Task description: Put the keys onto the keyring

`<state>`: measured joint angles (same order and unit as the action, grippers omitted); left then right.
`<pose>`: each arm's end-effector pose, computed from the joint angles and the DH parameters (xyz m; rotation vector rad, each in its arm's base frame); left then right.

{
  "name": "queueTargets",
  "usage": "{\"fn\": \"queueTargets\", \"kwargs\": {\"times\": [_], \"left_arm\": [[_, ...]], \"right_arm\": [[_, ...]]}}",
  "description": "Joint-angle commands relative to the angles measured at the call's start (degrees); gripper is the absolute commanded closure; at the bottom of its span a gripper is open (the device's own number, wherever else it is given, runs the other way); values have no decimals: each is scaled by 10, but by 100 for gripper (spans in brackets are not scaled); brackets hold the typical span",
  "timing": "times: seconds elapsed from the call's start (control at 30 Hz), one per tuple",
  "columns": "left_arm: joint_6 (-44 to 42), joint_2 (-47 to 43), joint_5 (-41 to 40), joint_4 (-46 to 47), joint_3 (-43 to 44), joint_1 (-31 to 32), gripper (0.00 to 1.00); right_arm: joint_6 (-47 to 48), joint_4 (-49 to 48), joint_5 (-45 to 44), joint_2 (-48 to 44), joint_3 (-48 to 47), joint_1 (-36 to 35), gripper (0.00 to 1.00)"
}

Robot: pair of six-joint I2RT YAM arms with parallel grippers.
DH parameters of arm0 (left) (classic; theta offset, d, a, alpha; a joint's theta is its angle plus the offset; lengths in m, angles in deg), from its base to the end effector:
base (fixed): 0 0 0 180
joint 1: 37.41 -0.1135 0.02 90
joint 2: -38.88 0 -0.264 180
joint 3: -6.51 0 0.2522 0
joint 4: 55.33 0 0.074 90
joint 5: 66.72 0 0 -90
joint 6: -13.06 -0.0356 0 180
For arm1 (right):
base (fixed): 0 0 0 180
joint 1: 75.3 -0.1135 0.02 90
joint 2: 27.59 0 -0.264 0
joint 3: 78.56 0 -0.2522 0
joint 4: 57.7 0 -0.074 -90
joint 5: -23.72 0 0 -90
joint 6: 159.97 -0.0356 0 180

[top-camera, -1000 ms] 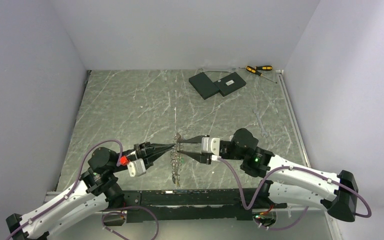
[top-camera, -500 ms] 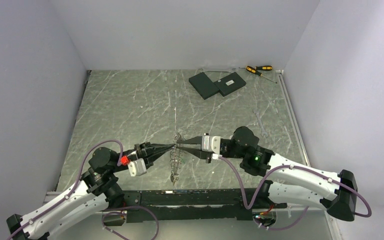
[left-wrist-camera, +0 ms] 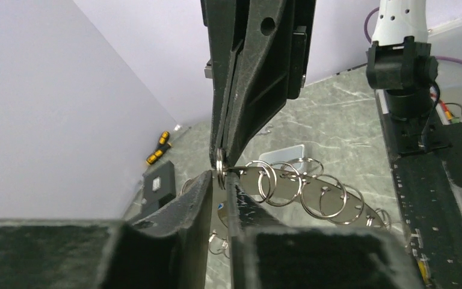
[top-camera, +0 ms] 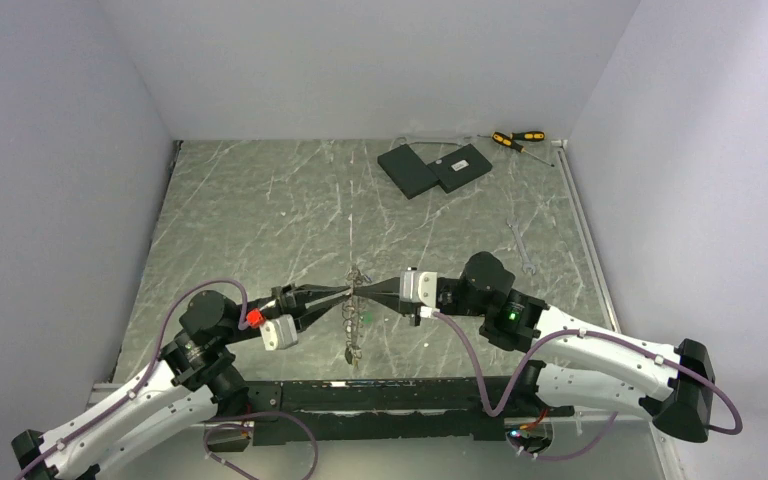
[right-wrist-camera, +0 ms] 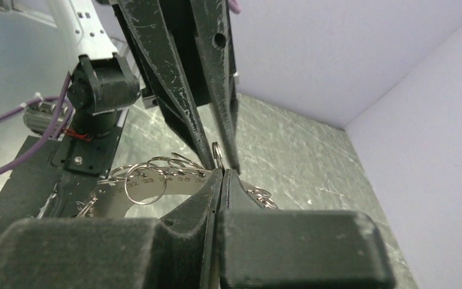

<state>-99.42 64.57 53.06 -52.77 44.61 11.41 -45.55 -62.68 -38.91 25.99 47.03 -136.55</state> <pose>0.0721 -0.1093 0.3092 1.1283 0.7973 -0.7254 0.0917 0.2012 0.3403 -1.3069 0.8192 0.8648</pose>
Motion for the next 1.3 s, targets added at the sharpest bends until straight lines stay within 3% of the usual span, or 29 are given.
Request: {"fn": "queueTargets", "kwargs": {"times": [0.0,0.07,0.13,0.23,0.5,0.77,1.27], "left_arm": [[-56,-5,9,-106,58,-1,68],[-81,1,1,-171,84,-1,56],[-115,16,-16,-251,117,-1,51],[-143,36,-35,-327,156,-1,54],[-162,95,-58,-423,235,-1,63],[-118,159,-83,-374,229,-1,66],[-87,205,-115,-324,194,-1,71]], "right_arm": [[26,25,-14,0,-39,-1,100],[46,61,-30,5,-50,-2,100],[61,97,-51,14,-64,-3,100],[79,141,-86,26,-78,-3,100],[108,212,-186,68,-120,-21,100],[129,237,-255,103,-148,-45,100],[127,228,-260,116,-146,-50,100]]}}
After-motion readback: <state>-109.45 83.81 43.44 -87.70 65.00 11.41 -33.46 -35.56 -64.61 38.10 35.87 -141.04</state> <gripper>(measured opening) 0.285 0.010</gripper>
